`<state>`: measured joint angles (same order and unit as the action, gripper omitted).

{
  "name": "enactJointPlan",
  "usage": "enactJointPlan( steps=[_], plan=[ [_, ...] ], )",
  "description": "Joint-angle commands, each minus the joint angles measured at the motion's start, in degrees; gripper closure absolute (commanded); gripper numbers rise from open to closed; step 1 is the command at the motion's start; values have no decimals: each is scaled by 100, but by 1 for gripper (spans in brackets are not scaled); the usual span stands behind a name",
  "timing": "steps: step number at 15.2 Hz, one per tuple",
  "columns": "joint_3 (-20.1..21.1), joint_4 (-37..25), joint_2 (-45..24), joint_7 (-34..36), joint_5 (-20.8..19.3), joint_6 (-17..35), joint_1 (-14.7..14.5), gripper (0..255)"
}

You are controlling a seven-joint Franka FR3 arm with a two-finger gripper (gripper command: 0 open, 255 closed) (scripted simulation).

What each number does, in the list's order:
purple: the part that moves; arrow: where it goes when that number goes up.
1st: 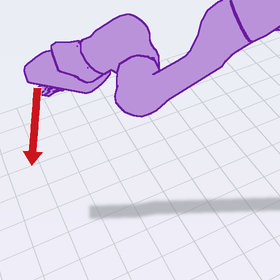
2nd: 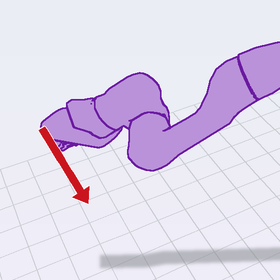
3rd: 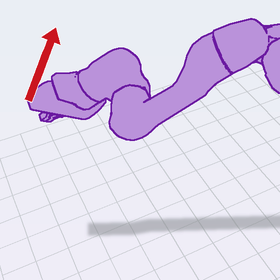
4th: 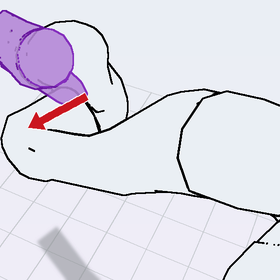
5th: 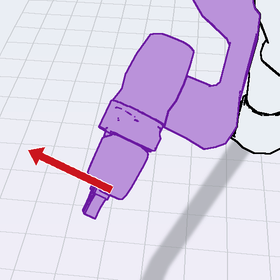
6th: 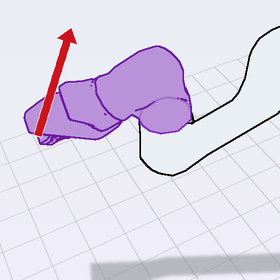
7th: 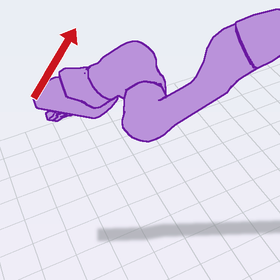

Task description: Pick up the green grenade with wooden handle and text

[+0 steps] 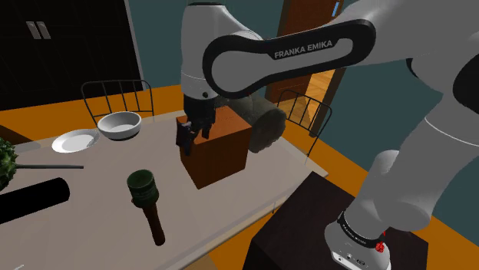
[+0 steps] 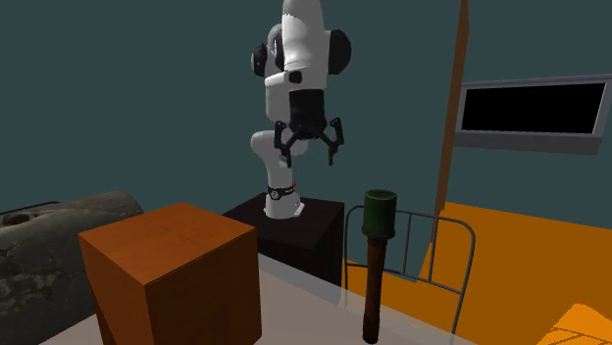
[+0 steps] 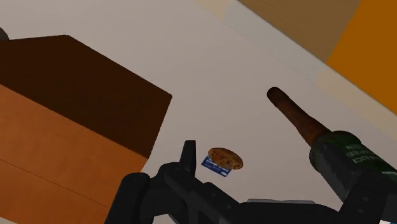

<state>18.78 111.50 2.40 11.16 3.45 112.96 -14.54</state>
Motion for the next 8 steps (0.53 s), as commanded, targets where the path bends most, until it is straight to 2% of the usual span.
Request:
enactJointPlan(
  steps=[1, 8],
  plan=[
    [113, -400, -387, 66, -130, -21, -98, 0],
    [442, -1683, -1635, 352, -655, -122, -613, 0]
  ],
)
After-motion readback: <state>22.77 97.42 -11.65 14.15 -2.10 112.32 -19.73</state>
